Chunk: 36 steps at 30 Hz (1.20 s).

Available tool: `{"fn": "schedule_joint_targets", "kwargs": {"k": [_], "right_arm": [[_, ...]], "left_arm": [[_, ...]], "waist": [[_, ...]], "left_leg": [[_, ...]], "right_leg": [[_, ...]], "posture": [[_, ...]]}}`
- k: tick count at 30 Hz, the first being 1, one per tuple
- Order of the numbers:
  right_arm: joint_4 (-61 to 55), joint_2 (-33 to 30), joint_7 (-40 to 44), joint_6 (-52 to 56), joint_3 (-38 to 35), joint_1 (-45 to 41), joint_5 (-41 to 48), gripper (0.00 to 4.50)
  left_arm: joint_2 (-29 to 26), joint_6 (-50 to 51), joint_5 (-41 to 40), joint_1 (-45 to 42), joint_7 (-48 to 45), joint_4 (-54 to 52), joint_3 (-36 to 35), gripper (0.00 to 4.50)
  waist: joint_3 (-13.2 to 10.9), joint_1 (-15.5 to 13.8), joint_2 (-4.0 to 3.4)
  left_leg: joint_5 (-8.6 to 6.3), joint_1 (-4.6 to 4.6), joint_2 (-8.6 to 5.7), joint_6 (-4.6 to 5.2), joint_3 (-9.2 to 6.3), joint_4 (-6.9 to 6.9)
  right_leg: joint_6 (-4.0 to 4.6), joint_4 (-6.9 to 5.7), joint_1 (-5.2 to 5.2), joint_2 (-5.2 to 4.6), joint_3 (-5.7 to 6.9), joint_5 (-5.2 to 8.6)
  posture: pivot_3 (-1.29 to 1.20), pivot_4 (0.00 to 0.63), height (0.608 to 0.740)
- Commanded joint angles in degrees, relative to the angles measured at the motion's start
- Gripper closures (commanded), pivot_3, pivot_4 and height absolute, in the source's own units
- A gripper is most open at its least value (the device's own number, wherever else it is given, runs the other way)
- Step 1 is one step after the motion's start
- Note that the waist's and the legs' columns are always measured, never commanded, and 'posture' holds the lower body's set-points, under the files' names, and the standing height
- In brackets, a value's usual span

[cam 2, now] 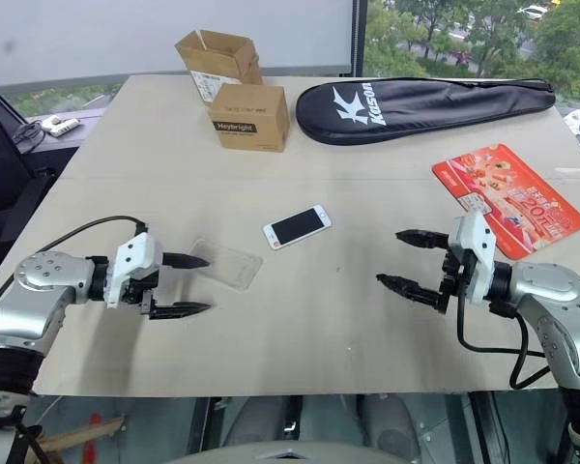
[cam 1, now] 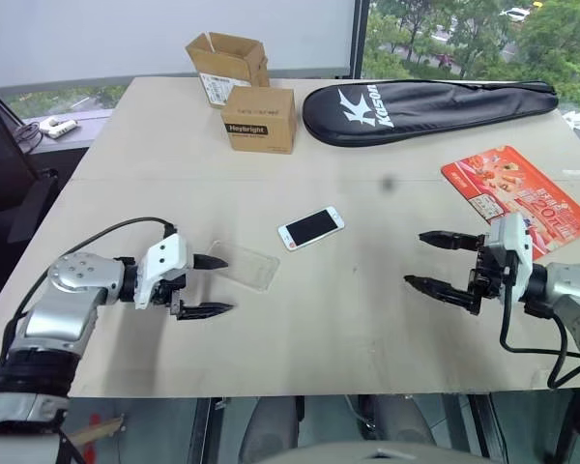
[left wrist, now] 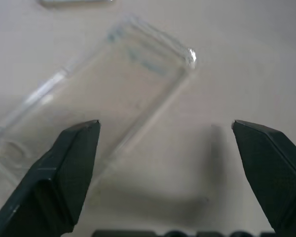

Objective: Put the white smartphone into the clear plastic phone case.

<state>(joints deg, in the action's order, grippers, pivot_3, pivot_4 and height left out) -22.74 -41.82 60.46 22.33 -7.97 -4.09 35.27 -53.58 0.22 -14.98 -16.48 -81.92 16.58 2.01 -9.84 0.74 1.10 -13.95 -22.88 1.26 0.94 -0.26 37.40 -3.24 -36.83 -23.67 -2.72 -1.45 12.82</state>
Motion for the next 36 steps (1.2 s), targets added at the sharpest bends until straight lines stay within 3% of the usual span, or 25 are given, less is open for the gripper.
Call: {"fn": "schedule_joint_targets", "kwargs": {"k": [1,8,9,11,13,18,27,32,36], "right_arm": [[-3.1,-1.2,2.6,-1.1,-1.7,0.6,2.4,0.07],[-4.9,-2.2,2.3,2.3,-0.7,1.1,5.2,0.07],[-5.0,-2.2,2.1,2.4,-0.7,1.1,5.2,0.00],[-5.0,-2.1,2.0,2.3,-0.6,1.3,4.8,0.00],[-5.0,-2.1,2.0,2.2,-0.5,1.4,4.7,0.00],[-4.7,-2.0,2.1,1.6,-0.6,1.4,4.4,0.00],[0.5,-2.9,3.3,-2.9,-2.7,1.3,1.0,0.00],[5.1,-4.5,4.7,-4.3,-5.9,1.8,0.5,0.00],[8.8,-6.0,6.5,-7.4,-7.4,3.2,-2.0,0.00]], "left_arm": [[0.2,-4.4,3.4,-2.9,-2.0,5.0,2.1,0.00],[2.9,-8.0,6.2,-6.6,-2.3,10.5,4.5,0.00],[3.1,-8.1,6.2,-6.7,-2.5,10.6,4.6,0.52],[3.4,-8.2,6.3,-6.7,-2.6,10.5,4.8,1.01],[3.6,-8.3,6.4,-6.8,-2.5,10.4,4.7,2.26],[3.8,-8.3,6.2,-6.8,-2.5,9.5,4.4,4.48],[9.0,8.7,-1.7,-7.6,0.9,-11.7,3.9,4.48],[14.5,19.7,-1.5,-10.2,6.7,-23.0,9.5,4.48],[19.9,24.0,1.5,-13.3,11.7,-25.1,14.9,4.48]], "waist": [[0.0,0.0,-0.01],[0.1,-0.2,-0.02],[0.1,-0.2,-0.02],[0.1,-0.2,-0.02],[0.1,-0.2,-0.02],[0.1,-0.1,-0.03],[0.0,-0.4,0.14],[0.0,-0.3,0.14],[0.0,-0.3,0.15]], "left_leg": [[0.00,0.00,0.00,0.00,0.00,0.00],[0.00,0.07,-0.01,0.00,0.00,0.04],[0.00,0.08,0.00,0.00,0.00,0.04],[0.00,0.07,-0.01,0.00,0.00,0.04],[0.00,0.07,-0.01,0.00,0.02,0.04],[0.00,0.08,-0.01,0.00,0.02,0.04],[0.00,-0.05,-0.03,0.00,-0.01,0.15],[0.00,-0.04,-0.04,0.00,-0.03,0.15],[0.00,-0.03,-0.07,0.00,-0.04,0.16]], "right_leg": [[0.00,-0.01,0.00,0.00,0.00,0.00],[0.00,-0.08,0.06,-0.01,0.00,-0.01],[0.00,-0.09,0.06,-0.01,0.00,-0.01],[0.00,-0.09,0.06,-0.01,-0.01,-0.01],[-0.01,-0.09,0.06,-0.02,-0.02,-0.01],[-0.01,-0.10,0.05,-0.02,-0.02,-0.01],[-0.02,-0.11,0.04,-0.04,0.00,-0.01],[-0.02,-0.11,0.05,-0.03,-0.01,-0.01],[-0.03,-0.12,0.07,-0.02,-0.02,-0.02]], "posture": [[0.00,0.150,0.740],[0.00,0.150,0.740],[0.00,0.150,0.740],[0.00,0.150,0.740],[0.00,0.150,0.740],[0.00,0.150,0.740],[0.00,0.150,0.740],[0.00,0.150,0.740],[0.00,0.150,0.740]]}}
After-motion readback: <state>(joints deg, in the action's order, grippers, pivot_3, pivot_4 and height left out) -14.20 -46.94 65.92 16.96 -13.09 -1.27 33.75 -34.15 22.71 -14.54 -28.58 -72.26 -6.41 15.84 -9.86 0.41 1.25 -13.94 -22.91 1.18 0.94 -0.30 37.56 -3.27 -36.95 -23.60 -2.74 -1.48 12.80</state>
